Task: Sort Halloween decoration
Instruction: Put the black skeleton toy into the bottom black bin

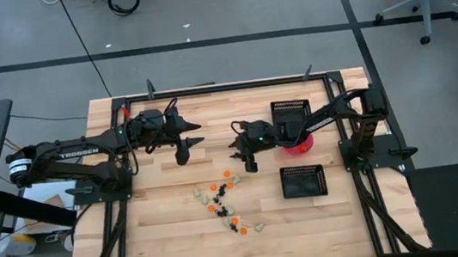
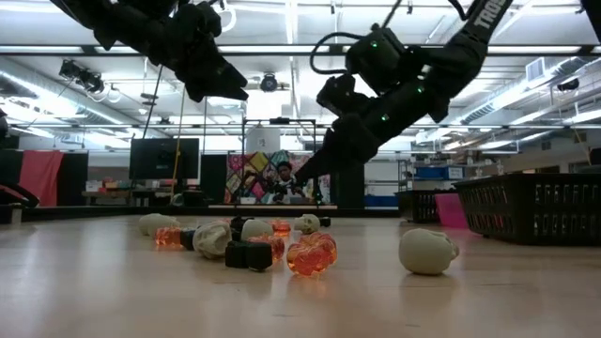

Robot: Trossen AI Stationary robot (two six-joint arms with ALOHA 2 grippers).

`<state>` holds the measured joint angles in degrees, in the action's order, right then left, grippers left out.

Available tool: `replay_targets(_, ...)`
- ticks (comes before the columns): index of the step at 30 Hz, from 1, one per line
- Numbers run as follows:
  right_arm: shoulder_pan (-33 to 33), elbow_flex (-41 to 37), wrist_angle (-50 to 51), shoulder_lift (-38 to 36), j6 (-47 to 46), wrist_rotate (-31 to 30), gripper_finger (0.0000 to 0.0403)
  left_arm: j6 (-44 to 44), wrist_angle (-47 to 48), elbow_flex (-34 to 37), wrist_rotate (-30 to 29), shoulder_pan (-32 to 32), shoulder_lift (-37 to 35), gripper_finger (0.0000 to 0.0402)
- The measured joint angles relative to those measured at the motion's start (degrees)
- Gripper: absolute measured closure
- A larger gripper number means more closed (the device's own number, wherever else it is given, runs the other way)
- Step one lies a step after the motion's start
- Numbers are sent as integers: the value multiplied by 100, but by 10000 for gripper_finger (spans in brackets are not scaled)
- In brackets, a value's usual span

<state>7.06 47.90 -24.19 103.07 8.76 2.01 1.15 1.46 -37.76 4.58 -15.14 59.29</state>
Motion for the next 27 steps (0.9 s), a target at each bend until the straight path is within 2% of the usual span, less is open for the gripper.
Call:
replay_targets(3, 46, -28, -549, 277, 15, 141, 225, 15, 21, 0, 0, 0, 0, 209)
replay_targets(10, 106, -13, -1140, 1023, 39, 250, 225, -13, 135, 4, -1, 0, 0, 209)
replay_targets(19, 366, -295, -886, 977, -124, 470, 231, -28, 178, 4, 0, -1, 0, 209)
replay_targets(27, 403, -431, -850, 953, -129, 539, 266, -31, 176, 4, -2, -1, 0, 209)
